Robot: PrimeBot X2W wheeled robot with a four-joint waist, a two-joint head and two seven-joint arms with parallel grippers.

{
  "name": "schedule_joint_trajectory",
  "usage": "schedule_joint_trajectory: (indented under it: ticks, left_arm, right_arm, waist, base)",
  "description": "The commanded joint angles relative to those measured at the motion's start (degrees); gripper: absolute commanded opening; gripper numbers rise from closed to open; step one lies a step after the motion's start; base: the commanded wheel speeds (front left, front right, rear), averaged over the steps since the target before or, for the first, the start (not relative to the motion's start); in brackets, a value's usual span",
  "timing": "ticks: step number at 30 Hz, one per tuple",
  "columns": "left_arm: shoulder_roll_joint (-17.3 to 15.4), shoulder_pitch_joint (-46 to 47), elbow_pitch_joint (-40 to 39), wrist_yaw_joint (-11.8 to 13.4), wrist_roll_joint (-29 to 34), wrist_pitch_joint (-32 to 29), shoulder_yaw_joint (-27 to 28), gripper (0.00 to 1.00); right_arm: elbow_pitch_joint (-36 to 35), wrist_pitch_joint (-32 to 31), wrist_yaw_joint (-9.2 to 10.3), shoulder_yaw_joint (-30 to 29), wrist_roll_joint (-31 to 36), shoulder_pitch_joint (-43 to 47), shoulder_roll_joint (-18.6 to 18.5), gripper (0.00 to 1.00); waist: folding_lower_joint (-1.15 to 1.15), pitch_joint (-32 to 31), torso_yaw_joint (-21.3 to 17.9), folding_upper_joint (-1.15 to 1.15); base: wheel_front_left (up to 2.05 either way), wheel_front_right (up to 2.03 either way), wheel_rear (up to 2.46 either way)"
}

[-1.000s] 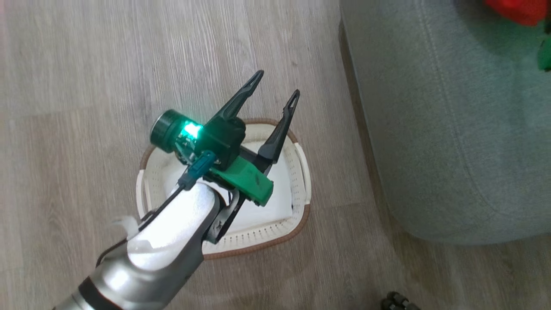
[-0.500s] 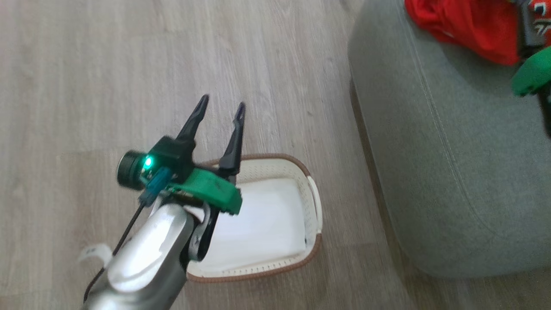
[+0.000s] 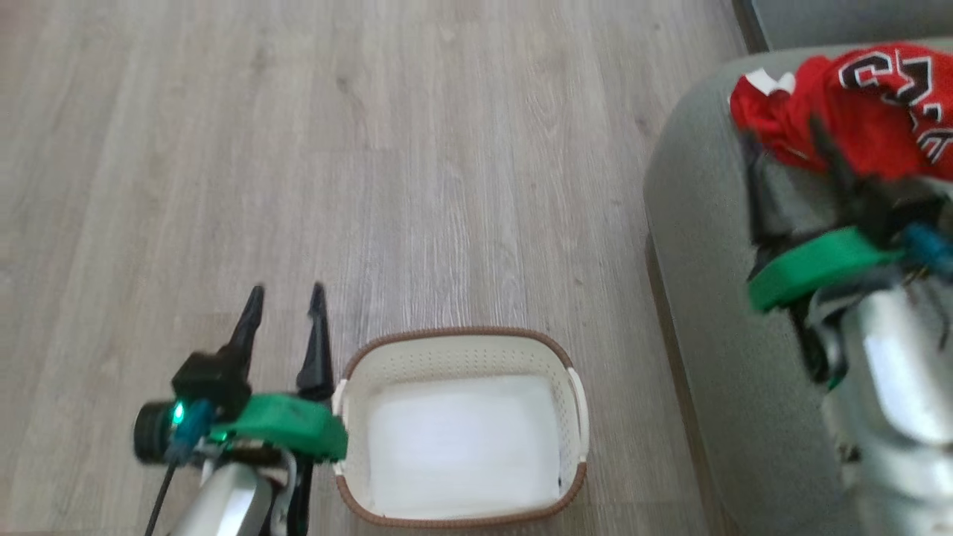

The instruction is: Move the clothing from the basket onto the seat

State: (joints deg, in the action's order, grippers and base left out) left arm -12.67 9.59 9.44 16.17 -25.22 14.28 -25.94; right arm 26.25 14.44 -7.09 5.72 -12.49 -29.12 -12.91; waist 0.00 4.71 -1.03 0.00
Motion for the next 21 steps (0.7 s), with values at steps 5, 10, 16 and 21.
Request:
schedule_joint_trajectory:
  ticks: [5, 10, 16, 21]
  left_arm:
    - [0.15, -4.3, -4.26, 0.04, 1.76, 0.72, 6.28, 1.0]
    - [1.31, -8.46, -5.91, -1.36, 3.12, 0.72, 8.89, 1.0]
    - [2.36, -12.07, -5.45, -2.22, 4.74, 0.72, 12.16, 1.0]
    - [3.07, -13.53, -3.94, -2.86, 5.27, 0.72, 13.83, 1.0]
  right_arm:
    - [-7.9, -0.76, -0.4, -1.34, 3.39, 8.49, 6.05, 1.0]
    - [-11.94, -1.12, -0.4, -2.2, 5.96, 15.67, 9.19, 1.0]
    - [-14.93, -0.78, -0.4, -3.33, 6.56, 21.63, 9.99, 1.0]
    - [-16.1, -0.23, -0.4, -3.85, 5.92, 24.34, 10.02, 1.0]
  waist:
    - [0.0, -3.35, 1.96, 0.0]
    - [0.0, -4.35, 2.45, 0.0]
    - [0.0, -5.0, 3.04, 0.0]
    - [0.0, -5.32, 3.44, 0.0]
  base:
    - [0.0, 0.0, 0.0]
    - [0.0, 0.0, 0.0]
    - [0.0, 0.0, 0.0]
    - [0.0, 0.0, 0.0]
